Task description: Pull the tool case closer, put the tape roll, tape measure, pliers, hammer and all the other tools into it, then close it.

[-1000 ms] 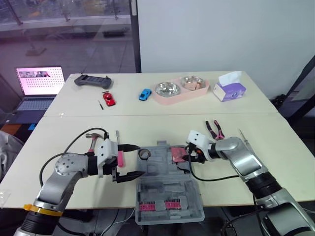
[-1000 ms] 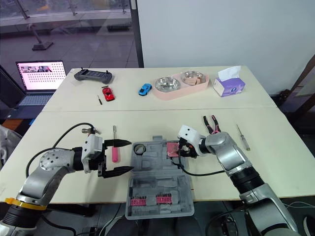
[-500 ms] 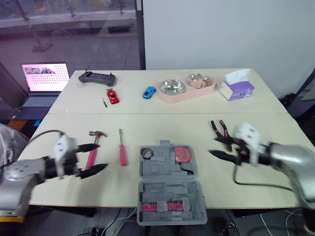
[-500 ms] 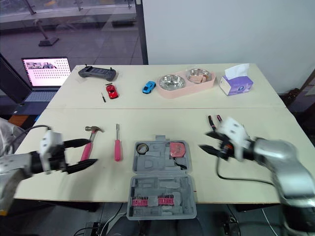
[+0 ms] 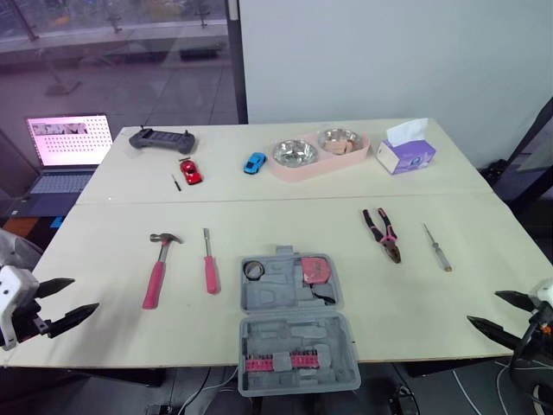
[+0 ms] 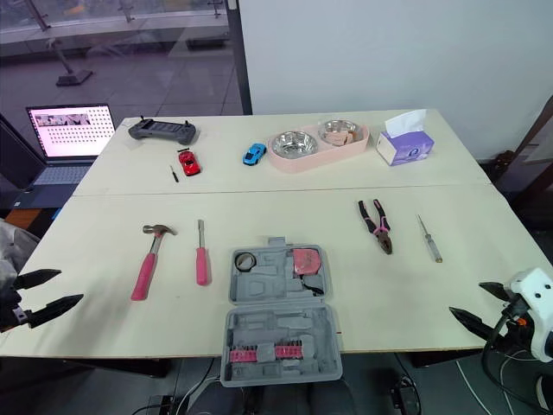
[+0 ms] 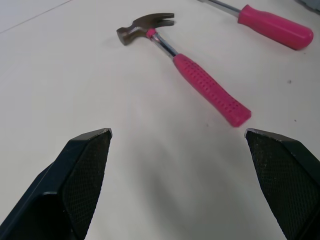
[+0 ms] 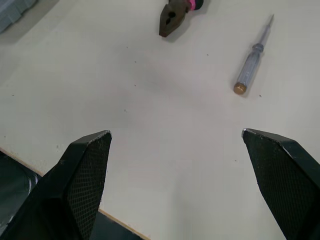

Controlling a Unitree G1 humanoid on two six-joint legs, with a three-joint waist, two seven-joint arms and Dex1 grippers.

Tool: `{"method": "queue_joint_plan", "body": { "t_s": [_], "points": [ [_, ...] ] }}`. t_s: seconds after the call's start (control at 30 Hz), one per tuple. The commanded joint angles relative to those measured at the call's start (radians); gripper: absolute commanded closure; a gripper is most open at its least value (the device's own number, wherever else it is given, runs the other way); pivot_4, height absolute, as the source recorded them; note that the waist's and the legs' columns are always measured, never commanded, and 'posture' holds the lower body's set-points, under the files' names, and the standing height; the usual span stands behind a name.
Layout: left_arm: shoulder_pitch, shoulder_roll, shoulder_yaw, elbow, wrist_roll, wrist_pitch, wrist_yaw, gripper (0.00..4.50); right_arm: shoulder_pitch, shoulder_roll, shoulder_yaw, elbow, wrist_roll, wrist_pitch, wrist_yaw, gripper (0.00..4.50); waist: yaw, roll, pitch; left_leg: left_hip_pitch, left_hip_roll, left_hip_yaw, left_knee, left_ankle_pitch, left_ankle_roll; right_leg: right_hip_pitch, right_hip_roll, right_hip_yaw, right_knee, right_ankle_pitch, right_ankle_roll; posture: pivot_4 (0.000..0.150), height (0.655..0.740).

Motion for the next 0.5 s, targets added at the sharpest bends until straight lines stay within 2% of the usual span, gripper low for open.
{"method": "queue_joint_plan", "body": {
  "t_s": [0.03, 0.3, 0.5],
  "points": [
    [-0.007, 0.019, 0.010, 0.022, 0.012, -0.030, -0.002, 0.00, 0.018, 0.016, -0.009, -0.041, 0.021, -0.026, -0.024, 0.09, 0.002, 0.000, 0.000, 0.000, 0.000, 0.000, 0.000, 0.000, 0.000, 0.000, 0.000, 0.000, 0.000, 0.000, 0.000, 0.150, 0.7400],
    [-0.038, -0.035, -0.057, -0.028, 0.009, -0.008, -0.008, 0.00, 0.080, 0.088, -0.006, -0.226, 0.082, 0.072, -0.114, 0.09, 0.004, -0.001, 0.000, 0.000, 0.000, 0.000, 0.000, -0.001, -0.001, 0.001, 0.000, 0.000, 0.000, 0.000, 0.000, 0.150, 0.7400],
    [-0.155, -0.085, -0.156, -0.185, -0.022, 0.111, -0.014, 0.00, 0.099, 0.151, 0.048, -0.472, 0.135, 0.344, -0.310, 0.09, 0.006, -0.002, 0.000, 0.000, 0.000, 0.000, 0.002, -0.001, -0.001, 0.001, 0.000, 0.000, 0.000, 0.000, 0.000, 0.150, 0.7400]
  ]
}}
